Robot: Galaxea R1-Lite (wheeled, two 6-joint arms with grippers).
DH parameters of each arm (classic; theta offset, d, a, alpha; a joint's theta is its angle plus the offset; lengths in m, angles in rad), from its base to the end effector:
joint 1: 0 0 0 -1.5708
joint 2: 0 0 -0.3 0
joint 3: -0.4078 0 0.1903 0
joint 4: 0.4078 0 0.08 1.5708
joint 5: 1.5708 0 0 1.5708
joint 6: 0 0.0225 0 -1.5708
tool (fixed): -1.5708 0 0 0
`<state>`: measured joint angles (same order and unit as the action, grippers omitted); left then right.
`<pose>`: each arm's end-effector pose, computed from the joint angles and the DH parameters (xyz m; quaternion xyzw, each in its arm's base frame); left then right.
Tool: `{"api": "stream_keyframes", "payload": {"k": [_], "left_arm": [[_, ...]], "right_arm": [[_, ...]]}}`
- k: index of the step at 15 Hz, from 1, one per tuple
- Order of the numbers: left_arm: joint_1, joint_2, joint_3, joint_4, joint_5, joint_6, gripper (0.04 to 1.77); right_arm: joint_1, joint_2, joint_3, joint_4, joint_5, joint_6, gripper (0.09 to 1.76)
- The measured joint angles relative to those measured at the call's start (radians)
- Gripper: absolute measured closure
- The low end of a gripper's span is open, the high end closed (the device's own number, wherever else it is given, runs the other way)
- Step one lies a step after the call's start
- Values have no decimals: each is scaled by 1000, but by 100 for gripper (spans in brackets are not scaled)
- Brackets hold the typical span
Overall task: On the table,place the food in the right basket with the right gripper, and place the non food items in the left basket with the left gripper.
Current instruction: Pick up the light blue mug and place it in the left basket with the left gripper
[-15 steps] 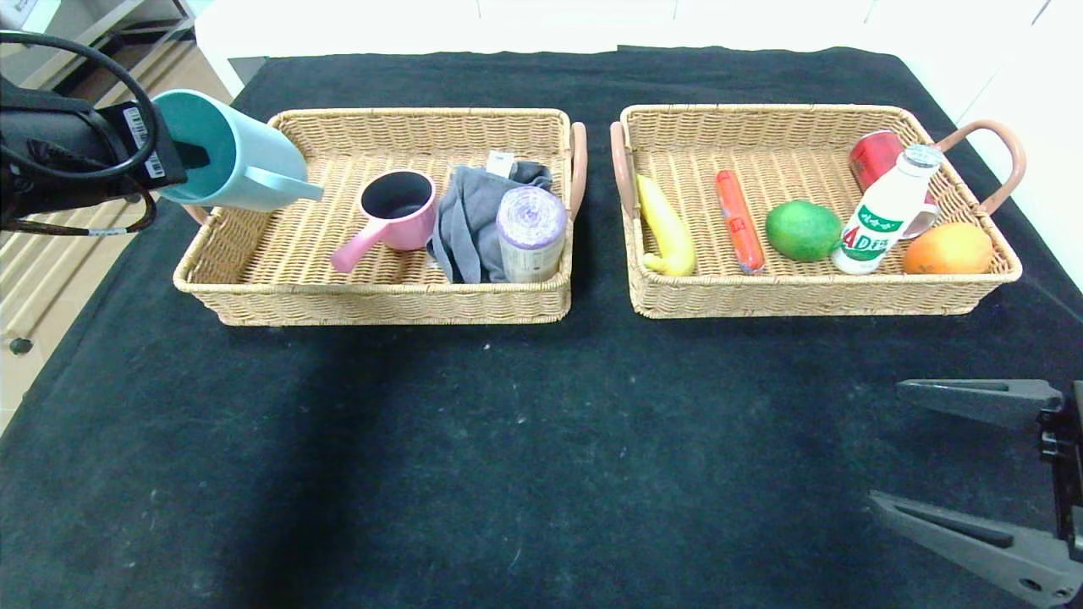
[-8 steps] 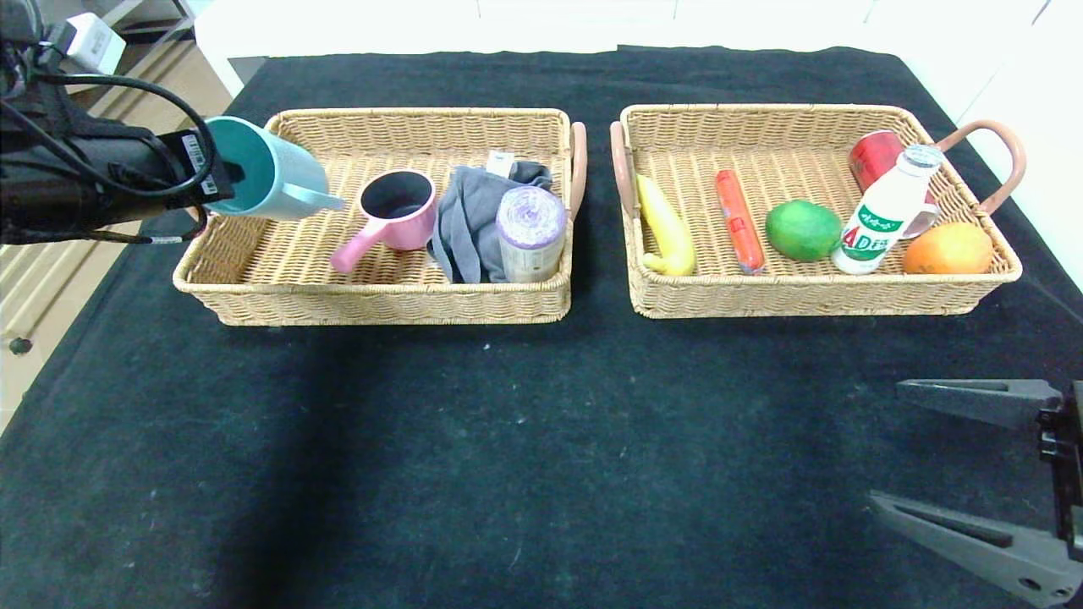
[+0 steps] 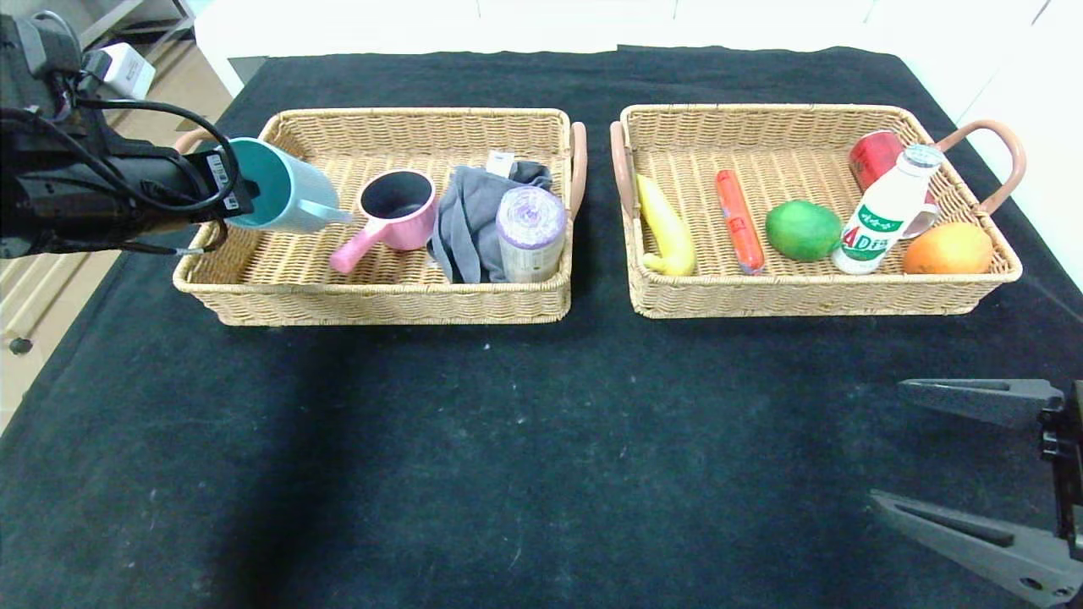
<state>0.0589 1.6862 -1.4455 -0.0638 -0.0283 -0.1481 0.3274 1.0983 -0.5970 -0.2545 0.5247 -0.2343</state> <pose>0.3226 0.0184 0.3116 -0.0775 0.0869 0.0217 0.9930 0.1378 0.0587 0.2251 -0.0936 0.0737 0.4216 0.8989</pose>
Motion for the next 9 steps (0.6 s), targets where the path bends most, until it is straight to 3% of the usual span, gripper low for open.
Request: {"api": "stream_keyframes", "payload": {"k": [3,6,9], "left_arm": [[-6,3,3,0,3,1,160],[-7,5,0,0,4,0,111],[-11,5,5,9,1,0,80]], "right_arm": [[-1,0,-1,0,-1,0,14],[-1,0,-2,-1,-1,0,14],[-1,0,-2,-1,-2,0,14]]}}
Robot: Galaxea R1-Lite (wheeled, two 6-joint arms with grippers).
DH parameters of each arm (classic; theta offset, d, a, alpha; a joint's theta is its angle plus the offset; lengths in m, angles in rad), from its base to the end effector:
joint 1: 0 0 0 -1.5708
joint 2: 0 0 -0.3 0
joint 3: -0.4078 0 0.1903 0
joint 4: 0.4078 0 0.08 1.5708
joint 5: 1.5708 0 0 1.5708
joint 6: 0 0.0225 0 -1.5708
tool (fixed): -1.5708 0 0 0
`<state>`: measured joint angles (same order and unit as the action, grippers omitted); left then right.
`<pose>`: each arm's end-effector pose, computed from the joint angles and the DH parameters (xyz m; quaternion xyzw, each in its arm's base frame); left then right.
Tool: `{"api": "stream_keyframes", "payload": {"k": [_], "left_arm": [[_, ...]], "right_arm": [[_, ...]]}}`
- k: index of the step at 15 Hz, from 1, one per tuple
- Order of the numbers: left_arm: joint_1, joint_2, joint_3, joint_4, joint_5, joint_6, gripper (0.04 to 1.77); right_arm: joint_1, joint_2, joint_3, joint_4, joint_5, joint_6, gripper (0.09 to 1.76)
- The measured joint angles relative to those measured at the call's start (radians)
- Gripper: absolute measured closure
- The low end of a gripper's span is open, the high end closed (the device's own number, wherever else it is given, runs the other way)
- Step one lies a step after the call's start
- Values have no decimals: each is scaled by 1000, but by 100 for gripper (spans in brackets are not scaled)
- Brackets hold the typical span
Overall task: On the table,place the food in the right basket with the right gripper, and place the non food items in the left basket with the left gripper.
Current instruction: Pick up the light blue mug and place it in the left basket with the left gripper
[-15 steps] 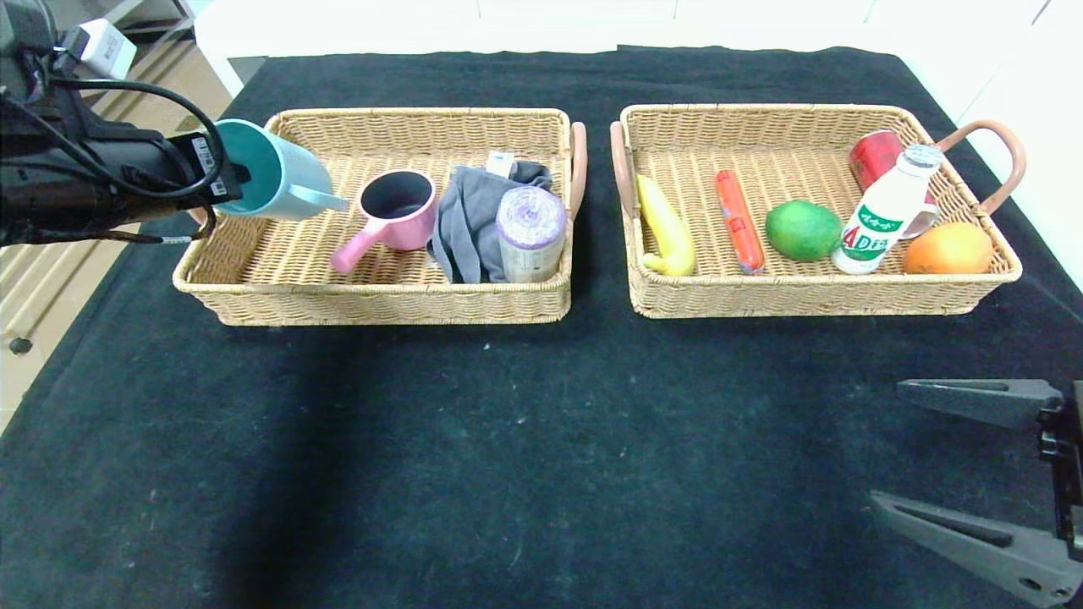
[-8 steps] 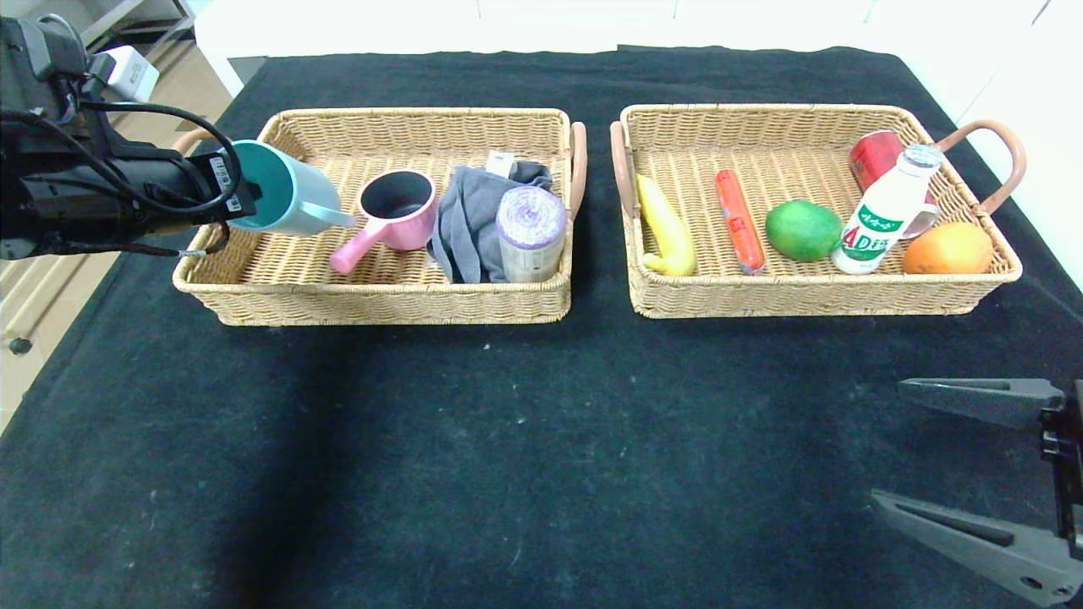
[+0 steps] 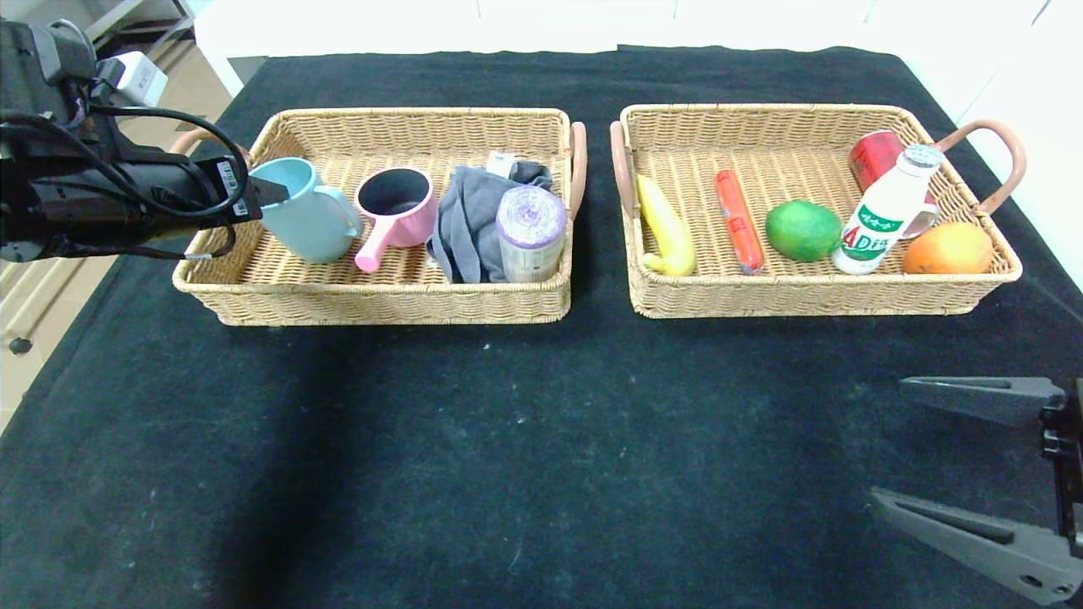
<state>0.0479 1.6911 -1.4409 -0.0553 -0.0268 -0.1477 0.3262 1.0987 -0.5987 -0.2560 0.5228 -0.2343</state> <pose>0.3242 0.0149 0.3078 -0.0771 0.0962 0.0176 0.9922 0.1381 0.0586 0.2256 -0.0939 0.0725 0.4202 0.8997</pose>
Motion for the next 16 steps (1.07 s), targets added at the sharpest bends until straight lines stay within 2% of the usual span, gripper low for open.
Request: {"api": "stream_keyframes", "payload": {"k": [4,8,12,16], "left_arm": [[-6,-10,3,14,0,1,51],[-10,-66,47,34,-5,8,35],[-36,-175,156,35,-10,15,25],[-114,-303,283,35,0,15,19]], "right_arm": [[0,0,0,0,0,0,14],[0,-2,-1,0,0,0,14],[0,-2,-2,0,0,1,14],[0,-4,-6,0,-3,1,14]]}}
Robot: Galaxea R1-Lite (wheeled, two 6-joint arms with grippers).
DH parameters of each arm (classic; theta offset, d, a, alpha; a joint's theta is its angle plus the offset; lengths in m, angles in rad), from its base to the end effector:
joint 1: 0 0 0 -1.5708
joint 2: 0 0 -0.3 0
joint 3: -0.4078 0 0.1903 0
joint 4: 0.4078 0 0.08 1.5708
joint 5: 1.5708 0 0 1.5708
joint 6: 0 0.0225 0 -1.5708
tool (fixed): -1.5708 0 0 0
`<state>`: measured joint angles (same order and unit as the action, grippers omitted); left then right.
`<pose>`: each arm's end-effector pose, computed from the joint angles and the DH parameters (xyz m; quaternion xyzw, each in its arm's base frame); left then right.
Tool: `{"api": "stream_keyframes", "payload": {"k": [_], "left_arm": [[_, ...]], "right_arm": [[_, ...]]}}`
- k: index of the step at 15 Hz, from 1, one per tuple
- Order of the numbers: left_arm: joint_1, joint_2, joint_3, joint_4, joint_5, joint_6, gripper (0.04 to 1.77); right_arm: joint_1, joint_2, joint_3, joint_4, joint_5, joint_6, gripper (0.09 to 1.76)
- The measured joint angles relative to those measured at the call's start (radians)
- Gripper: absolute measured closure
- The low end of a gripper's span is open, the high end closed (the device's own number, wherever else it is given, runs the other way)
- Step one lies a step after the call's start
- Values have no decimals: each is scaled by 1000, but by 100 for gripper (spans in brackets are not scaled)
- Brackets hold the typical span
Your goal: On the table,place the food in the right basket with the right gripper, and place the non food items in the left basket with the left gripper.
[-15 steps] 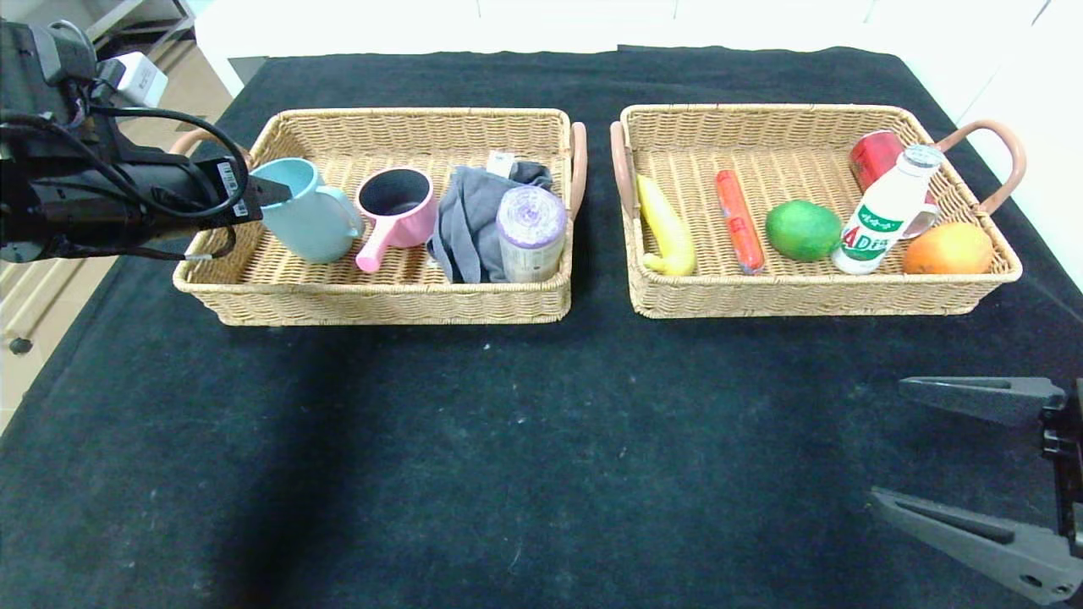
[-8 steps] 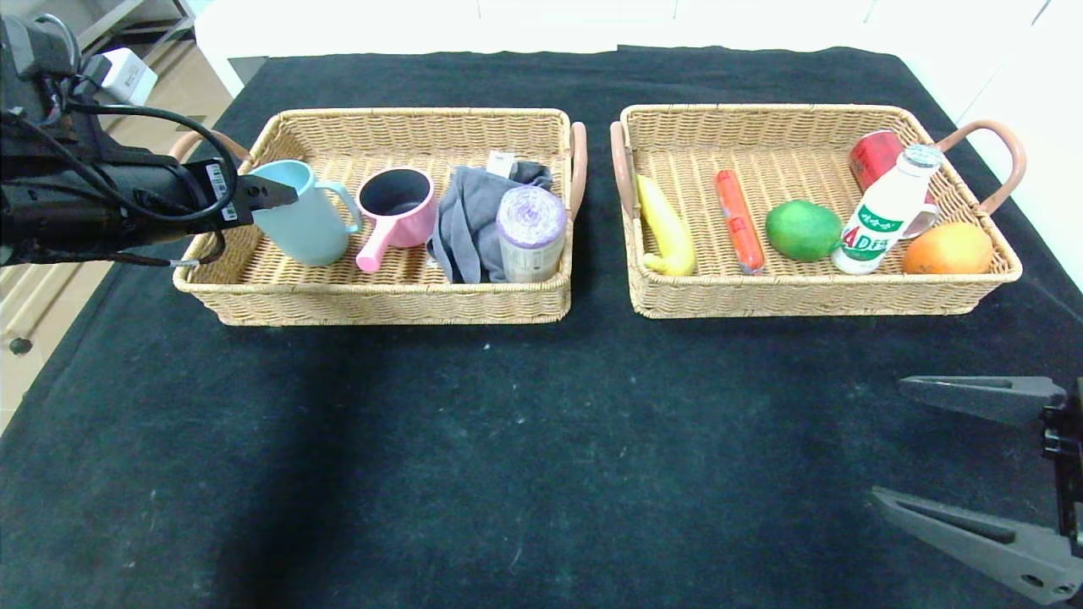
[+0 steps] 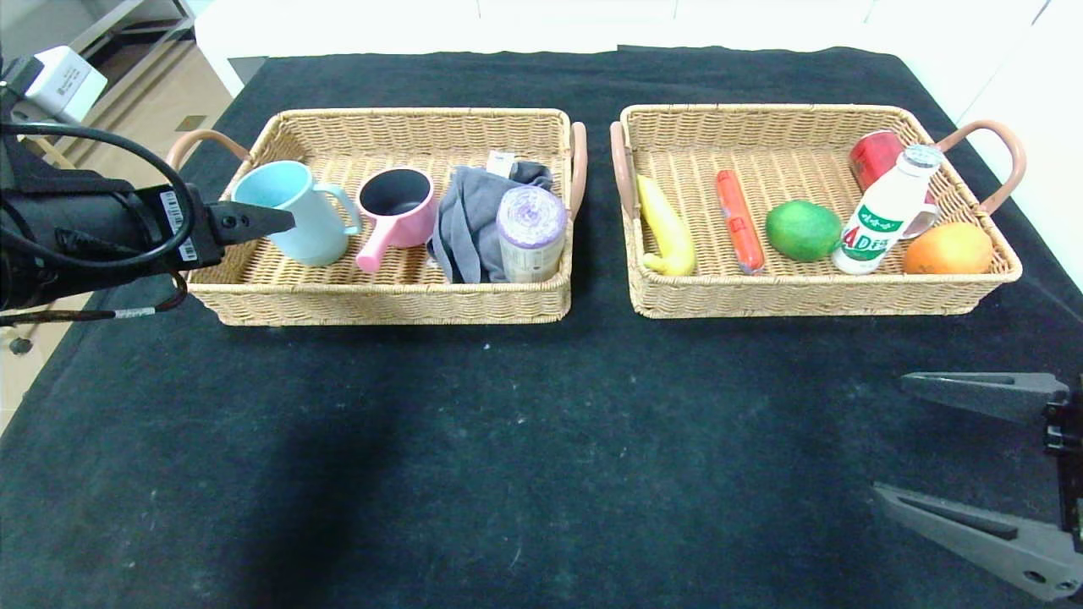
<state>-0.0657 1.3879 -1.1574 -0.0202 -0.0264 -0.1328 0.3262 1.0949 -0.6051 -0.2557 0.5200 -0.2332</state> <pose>0.2324 -0.0159 0.3072 -0.0639 0.1077 -0.0387 0.9914 0.1376 0.0583 0.2280 -0.0941 0.0680 0.4185 0.9007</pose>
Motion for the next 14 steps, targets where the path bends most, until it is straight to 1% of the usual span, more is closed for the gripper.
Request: {"api": "stream_keyframes", "payload": {"k": [2,4,7,9,11,13,14], "left_arm": [[-63,-70,69,0,23,0,17],[-140,-149,142,0,37,-2,15],[-238,-282,253,0,67,-3,13],[-267,-369,316,0,81,-1,12],[-275,-443,347,19,84,-1,12],[-279,-513,357,89,85,-1,11],[-279,-550,360,125,87,0,11]], "right_arm": [[-2,-7,-1,-10,-6,0,14],[-3,-18,-2,-24,-50,5,14],[-25,-32,-21,-44,-85,66,14],[-44,-56,-29,-42,-85,99,14],[-70,-104,-32,-5,-85,106,14],[-98,-168,-39,98,-85,108,14],[-114,-206,-45,170,-84,108,14]]}}
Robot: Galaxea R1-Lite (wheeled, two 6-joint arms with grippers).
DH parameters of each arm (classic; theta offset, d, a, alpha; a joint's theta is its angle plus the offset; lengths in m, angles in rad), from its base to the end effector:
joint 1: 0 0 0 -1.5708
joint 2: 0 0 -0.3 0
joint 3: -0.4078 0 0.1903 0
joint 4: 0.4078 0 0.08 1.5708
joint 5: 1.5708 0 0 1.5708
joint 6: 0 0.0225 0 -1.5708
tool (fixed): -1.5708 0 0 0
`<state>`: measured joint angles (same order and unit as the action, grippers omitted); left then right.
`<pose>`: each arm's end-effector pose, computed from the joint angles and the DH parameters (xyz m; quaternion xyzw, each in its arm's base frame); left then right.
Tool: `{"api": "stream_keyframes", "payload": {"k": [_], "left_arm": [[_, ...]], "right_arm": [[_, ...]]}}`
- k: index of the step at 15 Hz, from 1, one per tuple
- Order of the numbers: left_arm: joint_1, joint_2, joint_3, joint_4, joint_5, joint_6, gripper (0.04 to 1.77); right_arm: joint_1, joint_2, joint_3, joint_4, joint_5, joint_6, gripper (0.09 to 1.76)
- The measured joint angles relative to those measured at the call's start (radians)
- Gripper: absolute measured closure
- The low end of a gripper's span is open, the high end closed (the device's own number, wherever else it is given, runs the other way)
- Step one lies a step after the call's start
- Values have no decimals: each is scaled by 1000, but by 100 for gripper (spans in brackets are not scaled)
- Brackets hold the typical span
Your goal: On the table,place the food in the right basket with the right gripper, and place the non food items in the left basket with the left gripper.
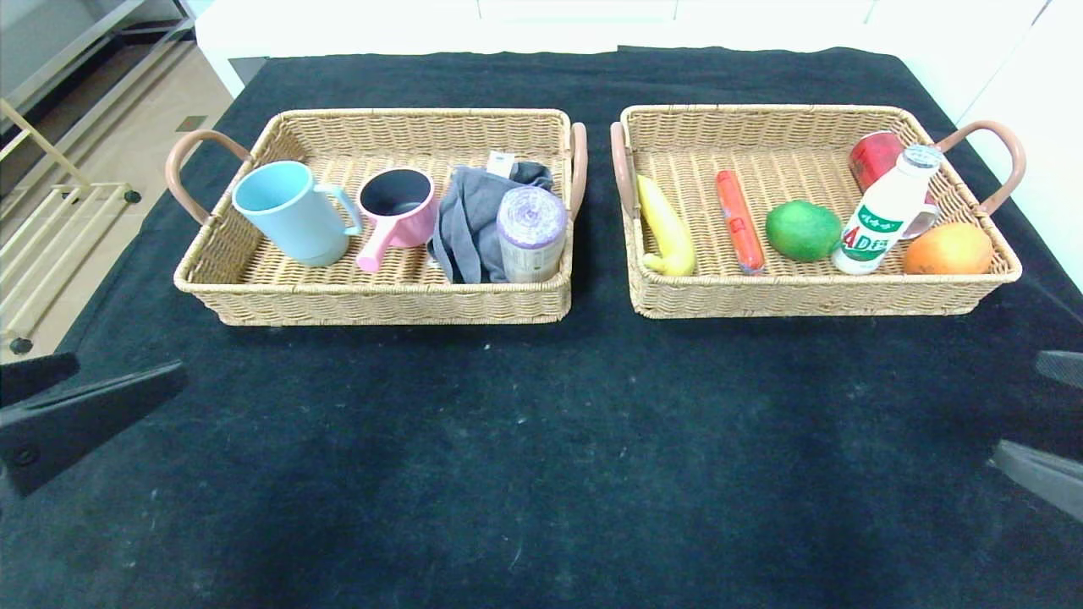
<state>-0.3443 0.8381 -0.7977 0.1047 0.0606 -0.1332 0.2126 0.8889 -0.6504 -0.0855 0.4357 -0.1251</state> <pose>0.0742 -0.0252 0.2766 -0.0512 0.0802 -0.1360 0.9861 0.0935 0.0299 0.2497 -0.0506 0.0560 0.3217 0.9438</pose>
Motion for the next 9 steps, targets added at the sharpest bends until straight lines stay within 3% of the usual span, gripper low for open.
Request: {"api": "stream_keyframes", "payload": {"k": [5,9], "left_arm": [[30,-210,9,248,-1,5,11],[155,-352,-12,345,-74,40,10]], "right_arm": [[-80,-199,-48,340,-49,0,14],[-103,-354,-110,581,-104,1,14]]}}
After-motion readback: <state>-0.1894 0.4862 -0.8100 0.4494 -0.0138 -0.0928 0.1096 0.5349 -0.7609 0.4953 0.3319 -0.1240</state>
